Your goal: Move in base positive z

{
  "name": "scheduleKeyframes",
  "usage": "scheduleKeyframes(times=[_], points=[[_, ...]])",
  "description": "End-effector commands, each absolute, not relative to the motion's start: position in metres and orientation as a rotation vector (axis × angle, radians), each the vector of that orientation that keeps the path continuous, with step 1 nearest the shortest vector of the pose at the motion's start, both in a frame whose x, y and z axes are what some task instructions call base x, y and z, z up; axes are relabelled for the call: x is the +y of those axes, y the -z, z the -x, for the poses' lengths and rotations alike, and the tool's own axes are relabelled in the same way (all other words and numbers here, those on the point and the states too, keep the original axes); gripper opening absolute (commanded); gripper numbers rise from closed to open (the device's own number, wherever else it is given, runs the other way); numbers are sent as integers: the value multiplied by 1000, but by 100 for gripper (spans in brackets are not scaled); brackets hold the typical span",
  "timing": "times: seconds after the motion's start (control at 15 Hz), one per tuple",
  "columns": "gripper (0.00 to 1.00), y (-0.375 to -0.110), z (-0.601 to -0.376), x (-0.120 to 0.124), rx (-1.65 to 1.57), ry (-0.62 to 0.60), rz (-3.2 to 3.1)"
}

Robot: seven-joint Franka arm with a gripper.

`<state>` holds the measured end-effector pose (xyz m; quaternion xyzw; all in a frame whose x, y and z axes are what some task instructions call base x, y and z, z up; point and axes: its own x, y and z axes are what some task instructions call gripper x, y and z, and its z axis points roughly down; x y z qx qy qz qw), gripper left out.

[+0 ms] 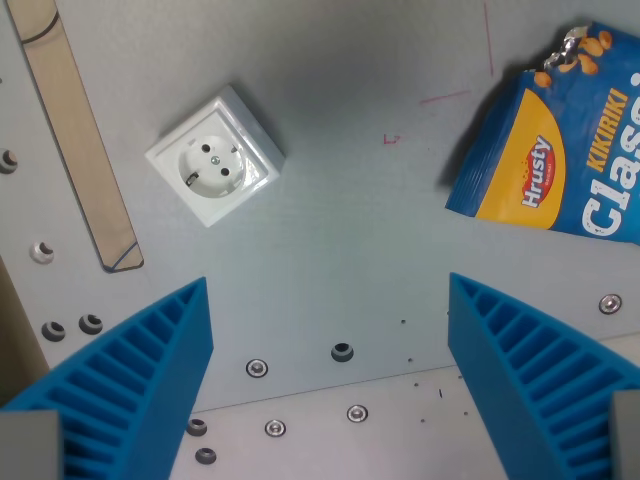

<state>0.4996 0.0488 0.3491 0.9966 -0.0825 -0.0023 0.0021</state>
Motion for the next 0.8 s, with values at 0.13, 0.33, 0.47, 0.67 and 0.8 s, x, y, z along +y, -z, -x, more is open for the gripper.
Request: scheduleKeyframes(times=[0.13, 0.33, 0.47, 0.67, 0.8], points=[[100, -361, -499, 49, -260, 1, -3127], [100, -376, -499, 49, -260, 1, -3127], [100, -386, -500, 49, -260, 1, -3127], [100, -401, -500, 49, -260, 1, -3127], [100, -411, -500, 49, -260, 1, -3127]])
